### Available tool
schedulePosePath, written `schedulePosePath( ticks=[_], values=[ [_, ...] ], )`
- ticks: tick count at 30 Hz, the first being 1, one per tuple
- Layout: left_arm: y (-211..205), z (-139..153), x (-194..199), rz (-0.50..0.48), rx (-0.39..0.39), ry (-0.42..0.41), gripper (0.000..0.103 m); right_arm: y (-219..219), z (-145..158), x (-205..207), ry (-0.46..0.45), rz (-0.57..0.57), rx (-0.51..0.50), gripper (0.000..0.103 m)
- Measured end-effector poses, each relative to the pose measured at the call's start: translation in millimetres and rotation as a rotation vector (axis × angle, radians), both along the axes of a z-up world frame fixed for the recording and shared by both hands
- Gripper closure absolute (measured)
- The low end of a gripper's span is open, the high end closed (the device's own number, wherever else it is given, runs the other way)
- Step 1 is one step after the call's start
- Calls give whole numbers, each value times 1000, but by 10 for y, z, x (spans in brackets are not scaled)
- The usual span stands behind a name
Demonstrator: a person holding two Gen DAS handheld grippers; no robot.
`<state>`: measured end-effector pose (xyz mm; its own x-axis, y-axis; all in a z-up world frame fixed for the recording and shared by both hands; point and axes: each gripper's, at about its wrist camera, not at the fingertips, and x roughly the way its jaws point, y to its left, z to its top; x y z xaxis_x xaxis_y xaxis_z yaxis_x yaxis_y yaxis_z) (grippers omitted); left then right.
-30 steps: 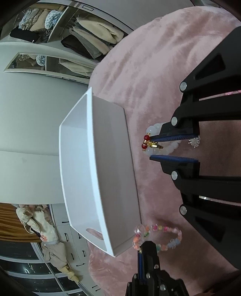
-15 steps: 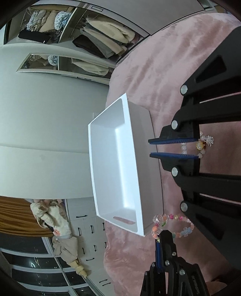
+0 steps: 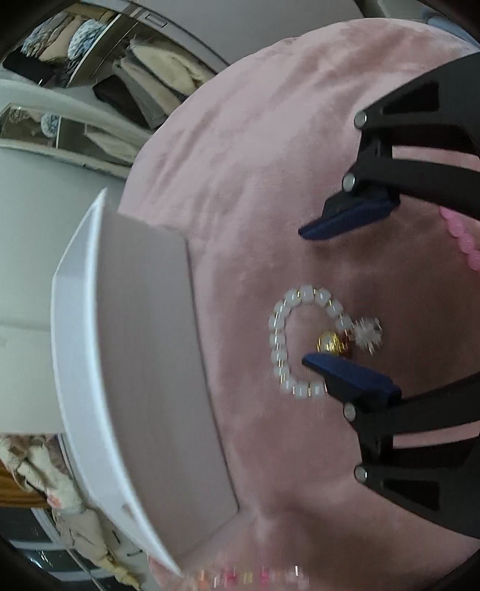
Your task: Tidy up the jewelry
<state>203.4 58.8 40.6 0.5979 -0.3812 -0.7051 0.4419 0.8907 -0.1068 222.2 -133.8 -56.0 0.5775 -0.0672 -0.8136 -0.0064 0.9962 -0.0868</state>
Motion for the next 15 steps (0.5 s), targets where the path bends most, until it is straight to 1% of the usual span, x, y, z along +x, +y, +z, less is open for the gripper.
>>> schedulePosePath(
  ticks=[1, 2, 3, 4, 5, 9, 15],
  values=[
    [-3, -1, 3, -2, 2, -1, 89, -25, -53, 10, -10, -9, 25, 57],
    [-6, -2, 5, -9, -2, -1, 89, -23, -89, 19, -13, -8, 40, 72],
    [-6, 0, 7, -15, -9, -3, 89, -11, -131, 18, -16, -6, 36, 83],
    [-6, -7, 9, -18, -13, -3, 89, 30, -170, 10, -25, 5, 21, 86],
    [-7, -12, 12, -19, -13, -3, 89, 63, -179, -1, -37, 17, 18, 92],
    [12, -14, 33, -8, -16, 1, 89, 78, -59, -77, -111, 27, 59, 92],
    [32, 14, 29, 2, -27, -8, 89, 122, 336, -144, -192, 47, 96, 92]
  ],
)
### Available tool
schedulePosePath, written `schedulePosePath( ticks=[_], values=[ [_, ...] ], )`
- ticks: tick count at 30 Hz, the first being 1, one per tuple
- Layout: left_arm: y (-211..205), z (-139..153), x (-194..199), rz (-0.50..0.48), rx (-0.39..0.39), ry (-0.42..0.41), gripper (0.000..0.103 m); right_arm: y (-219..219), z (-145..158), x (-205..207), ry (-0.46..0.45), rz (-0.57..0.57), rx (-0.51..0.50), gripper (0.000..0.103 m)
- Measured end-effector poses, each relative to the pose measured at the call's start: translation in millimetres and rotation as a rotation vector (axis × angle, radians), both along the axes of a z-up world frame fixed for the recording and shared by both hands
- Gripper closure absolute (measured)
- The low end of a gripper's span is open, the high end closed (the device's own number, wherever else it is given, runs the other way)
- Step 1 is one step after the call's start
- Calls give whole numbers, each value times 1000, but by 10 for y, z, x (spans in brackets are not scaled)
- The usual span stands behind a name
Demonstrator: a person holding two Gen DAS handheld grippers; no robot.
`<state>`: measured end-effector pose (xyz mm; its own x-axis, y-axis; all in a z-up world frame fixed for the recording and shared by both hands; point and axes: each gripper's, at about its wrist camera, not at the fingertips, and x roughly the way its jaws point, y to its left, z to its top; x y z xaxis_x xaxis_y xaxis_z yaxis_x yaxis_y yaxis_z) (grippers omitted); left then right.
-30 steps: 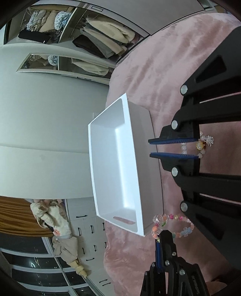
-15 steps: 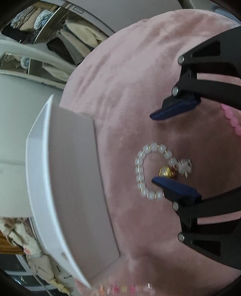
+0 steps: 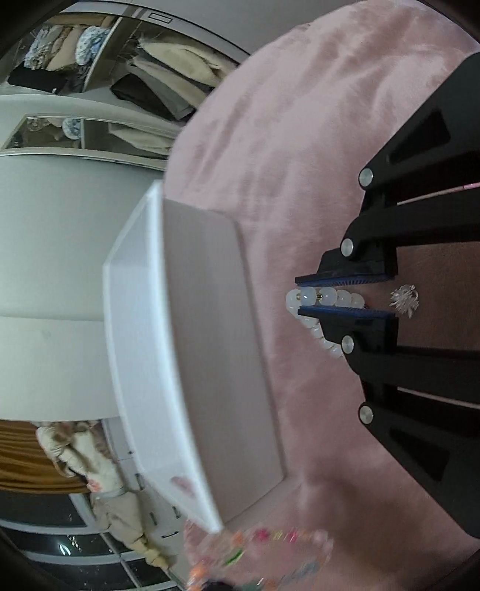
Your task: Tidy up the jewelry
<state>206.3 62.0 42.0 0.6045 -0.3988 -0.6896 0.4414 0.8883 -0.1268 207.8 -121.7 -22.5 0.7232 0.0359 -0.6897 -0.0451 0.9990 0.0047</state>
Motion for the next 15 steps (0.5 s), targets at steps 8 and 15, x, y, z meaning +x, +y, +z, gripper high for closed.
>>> schedulePosePath(
  ticks=[8, 15],
  values=[
    [5, 13, 28, 5, -4, -5, 89, 8, 398, -42, -87, 35, 33, 92],
    [55, 156, 83, 52, -21, -53, 89, -64, 756, -75, -157, 53, 37, 92]
  ],
)
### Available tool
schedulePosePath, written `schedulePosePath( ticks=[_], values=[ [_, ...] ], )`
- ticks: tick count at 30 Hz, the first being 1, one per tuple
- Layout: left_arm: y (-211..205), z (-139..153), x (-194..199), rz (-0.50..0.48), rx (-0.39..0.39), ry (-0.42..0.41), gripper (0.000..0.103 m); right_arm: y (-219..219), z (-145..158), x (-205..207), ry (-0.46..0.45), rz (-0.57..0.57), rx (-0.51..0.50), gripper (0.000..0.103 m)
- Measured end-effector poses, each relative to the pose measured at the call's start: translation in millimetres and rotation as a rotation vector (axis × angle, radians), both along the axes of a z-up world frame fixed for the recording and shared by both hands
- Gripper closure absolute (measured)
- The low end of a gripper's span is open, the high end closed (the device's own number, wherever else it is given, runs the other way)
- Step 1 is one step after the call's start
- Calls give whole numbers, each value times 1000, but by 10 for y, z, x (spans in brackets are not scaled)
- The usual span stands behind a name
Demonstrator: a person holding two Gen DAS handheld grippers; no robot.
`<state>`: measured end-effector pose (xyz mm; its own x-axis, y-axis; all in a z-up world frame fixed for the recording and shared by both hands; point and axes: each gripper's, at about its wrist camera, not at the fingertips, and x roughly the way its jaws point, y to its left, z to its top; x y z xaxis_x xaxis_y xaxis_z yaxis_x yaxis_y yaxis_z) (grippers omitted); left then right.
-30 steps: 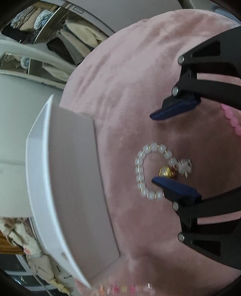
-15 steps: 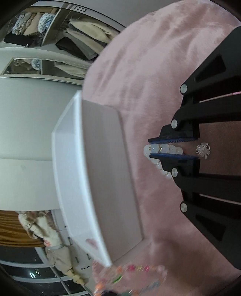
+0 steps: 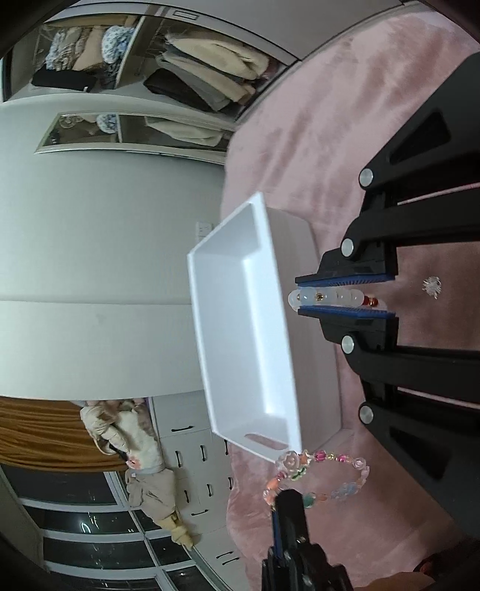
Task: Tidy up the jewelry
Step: 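Lower both bracelets into the white box and open both tools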
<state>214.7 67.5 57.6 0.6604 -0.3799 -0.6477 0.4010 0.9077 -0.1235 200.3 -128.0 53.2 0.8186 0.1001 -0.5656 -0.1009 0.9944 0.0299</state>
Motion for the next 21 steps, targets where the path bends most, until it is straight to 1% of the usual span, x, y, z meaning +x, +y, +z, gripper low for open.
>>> schedulePosePath(
  ticks=[3, 6, 10, 13, 16, 21],
  values=[
    [32, 108, 82, 20, -52, -4, 89, -50, 117, -13, -24, 2, 15, 92],
    [-13, 188, 124, 22, -63, -20, 89, -100, 179, 16, -35, 1, 17, 92],
    [-74, 244, 169, 37, -59, -35, 89, -149, 300, 87, -58, 6, 21, 92],
    [-65, 300, 282, 86, -84, -40, 89, -179, 368, 125, -72, 6, 22, 92],
    [-87, 343, 395, 102, -104, -37, 89, -203, 397, 197, -72, 11, 13, 92],
    [-240, 273, 587, 124, -44, -28, 89, -252, 377, 332, -66, 12, 0, 92]
  ],
)
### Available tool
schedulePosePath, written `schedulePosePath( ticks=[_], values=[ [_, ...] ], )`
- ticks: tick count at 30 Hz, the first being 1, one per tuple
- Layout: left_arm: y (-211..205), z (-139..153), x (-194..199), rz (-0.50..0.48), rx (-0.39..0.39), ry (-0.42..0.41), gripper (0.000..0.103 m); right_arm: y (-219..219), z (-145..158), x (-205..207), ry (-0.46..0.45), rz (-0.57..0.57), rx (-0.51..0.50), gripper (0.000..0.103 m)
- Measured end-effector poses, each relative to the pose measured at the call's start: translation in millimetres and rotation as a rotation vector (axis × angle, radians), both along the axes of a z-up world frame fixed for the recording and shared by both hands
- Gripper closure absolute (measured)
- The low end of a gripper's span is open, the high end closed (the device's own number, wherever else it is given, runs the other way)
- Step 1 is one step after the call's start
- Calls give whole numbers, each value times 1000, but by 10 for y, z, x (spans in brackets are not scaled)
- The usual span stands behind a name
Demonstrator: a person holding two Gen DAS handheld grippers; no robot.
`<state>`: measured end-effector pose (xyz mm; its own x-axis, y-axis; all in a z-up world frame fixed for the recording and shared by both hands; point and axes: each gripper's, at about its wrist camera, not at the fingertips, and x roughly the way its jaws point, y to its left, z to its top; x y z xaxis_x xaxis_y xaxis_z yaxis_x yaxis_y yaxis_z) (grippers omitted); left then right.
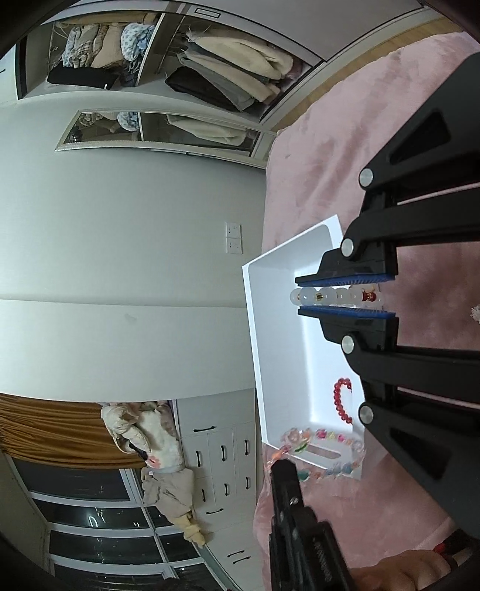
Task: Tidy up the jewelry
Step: 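Lower both bracelets into the white box and open both tools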
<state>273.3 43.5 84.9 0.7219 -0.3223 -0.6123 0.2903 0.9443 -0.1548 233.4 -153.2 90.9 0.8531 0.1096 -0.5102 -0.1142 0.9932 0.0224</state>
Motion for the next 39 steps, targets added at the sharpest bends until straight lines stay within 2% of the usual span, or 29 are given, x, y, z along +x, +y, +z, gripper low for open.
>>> schedulePosePath(
  ticks=[10, 17, 22, 28, 33, 39],
  values=[
    [-221, -313, 421, 37, 59, 60, 89, 22, -24, 283, 3, -12, -38, 92],
    [-6, -603, 648, 101, 91, 147, 89, 180, -235, 571, 30, 3, -58, 92],
    [-4, -649, 642, 88, 112, 144, 89, 317, -438, 714, 46, 10, -94, 92],
    [85, -644, 602, 62, 92, 146, 89, 468, -603, 866, 55, 0, -139, 92],
    [31, -642, 545, 34, 105, 130, 89, 573, -591, 956, 43, -9, -149, 92],
    [9, -693, 565, 53, 134, 147, 89, 649, -653, 991, 50, -41, -179, 92]
  ],
)
